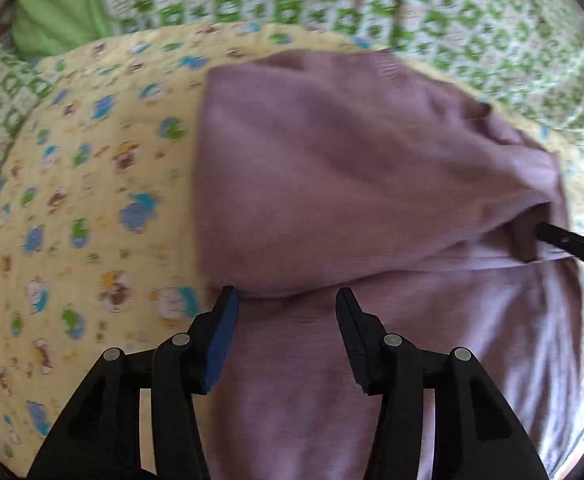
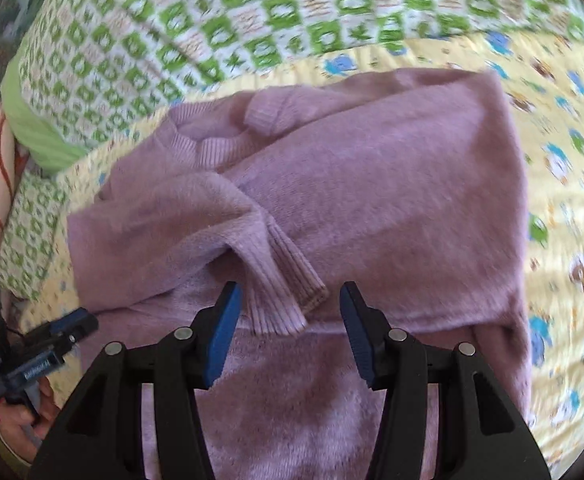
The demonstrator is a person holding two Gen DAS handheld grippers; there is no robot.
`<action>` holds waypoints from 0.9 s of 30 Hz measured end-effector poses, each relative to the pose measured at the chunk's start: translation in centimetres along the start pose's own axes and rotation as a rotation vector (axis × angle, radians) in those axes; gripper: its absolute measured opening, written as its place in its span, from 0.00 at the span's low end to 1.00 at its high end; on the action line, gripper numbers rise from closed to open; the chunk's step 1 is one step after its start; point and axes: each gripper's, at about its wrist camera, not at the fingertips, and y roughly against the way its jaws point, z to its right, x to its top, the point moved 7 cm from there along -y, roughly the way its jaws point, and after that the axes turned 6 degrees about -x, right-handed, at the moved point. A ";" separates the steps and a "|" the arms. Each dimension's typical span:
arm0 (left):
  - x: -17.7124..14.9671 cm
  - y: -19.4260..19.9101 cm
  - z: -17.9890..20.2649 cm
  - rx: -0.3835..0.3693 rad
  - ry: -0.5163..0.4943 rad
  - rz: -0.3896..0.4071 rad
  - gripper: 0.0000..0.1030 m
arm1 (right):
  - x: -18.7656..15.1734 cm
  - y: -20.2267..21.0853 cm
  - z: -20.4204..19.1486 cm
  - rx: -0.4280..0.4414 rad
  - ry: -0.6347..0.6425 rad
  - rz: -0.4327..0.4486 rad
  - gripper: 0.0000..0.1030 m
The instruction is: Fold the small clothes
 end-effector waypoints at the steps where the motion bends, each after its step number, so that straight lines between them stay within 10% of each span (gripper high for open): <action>1: 0.0 -0.4 -0.6 0.018 0.012 -0.003 0.50 | 0.0 -0.6 -0.3 -0.035 0.042 -0.003 0.51; 2: 0.1 -0.8 -1.1 0.021 0.030 -0.008 0.50 | 0.2 -1.1 -0.6 -0.075 0.079 -0.004 0.48; 4: 0.4 -1.5 -1.2 0.039 0.035 -0.012 0.50 | 0.9 -1.7 -1.0 -0.136 0.155 -0.008 0.07; 7: 1.6 -1.8 -0.7 0.062 0.015 0.003 0.50 | 3.6 0.1 -1.4 -0.165 0.210 0.056 0.07; 14: 4.2 -2.2 -0.1 0.086 0.065 0.049 0.51 | 10.5 13.3 1.3 -0.313 0.232 0.512 0.07; 20: 3.7 -3.1 -3.2 0.108 0.179 0.045 0.51 | 4.3 4.1 6.6 -0.339 0.207 0.196 0.07; 27: 2.8 -3.1 -7.2 -0.030 0.415 0.056 0.52 | 0.9 2.2 5.0 -0.304 0.255 0.150 0.09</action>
